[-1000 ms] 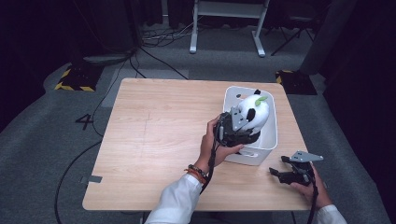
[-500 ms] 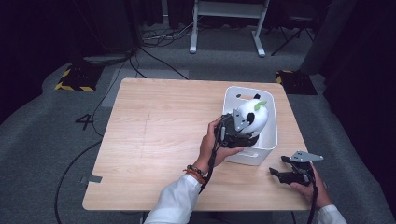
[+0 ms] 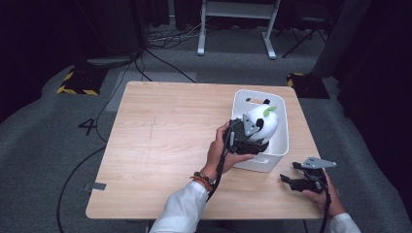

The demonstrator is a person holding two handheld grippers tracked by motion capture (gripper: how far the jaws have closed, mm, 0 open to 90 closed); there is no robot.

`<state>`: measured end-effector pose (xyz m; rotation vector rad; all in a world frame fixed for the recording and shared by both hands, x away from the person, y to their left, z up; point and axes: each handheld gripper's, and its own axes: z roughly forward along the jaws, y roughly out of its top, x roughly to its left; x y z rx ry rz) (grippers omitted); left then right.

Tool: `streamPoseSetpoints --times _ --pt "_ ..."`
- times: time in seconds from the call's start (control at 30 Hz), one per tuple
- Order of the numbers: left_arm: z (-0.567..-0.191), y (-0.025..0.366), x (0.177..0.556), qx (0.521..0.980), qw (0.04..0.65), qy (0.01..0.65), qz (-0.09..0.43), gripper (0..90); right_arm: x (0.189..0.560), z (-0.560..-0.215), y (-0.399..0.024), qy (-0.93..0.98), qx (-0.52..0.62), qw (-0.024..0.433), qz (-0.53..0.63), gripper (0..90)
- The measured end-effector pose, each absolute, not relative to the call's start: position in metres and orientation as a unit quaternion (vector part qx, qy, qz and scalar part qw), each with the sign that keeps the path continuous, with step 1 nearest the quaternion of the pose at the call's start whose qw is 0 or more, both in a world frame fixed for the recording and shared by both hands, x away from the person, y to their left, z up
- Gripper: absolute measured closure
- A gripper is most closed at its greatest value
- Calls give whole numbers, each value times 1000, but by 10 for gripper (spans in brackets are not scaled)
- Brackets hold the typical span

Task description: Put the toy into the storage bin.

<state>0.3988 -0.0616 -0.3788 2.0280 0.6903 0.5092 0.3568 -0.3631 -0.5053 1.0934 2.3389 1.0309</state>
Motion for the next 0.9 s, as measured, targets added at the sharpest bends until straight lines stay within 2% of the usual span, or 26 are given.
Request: streamPoseSetpoints --times 0.53,0.9 --pt "-377 -59 397 842 425 264 204 232 357 -505 -363 828 387 180 365 204" --pt "-376 -56 397 842 424 275 191 161 357 -505 -363 828 387 180 365 204"
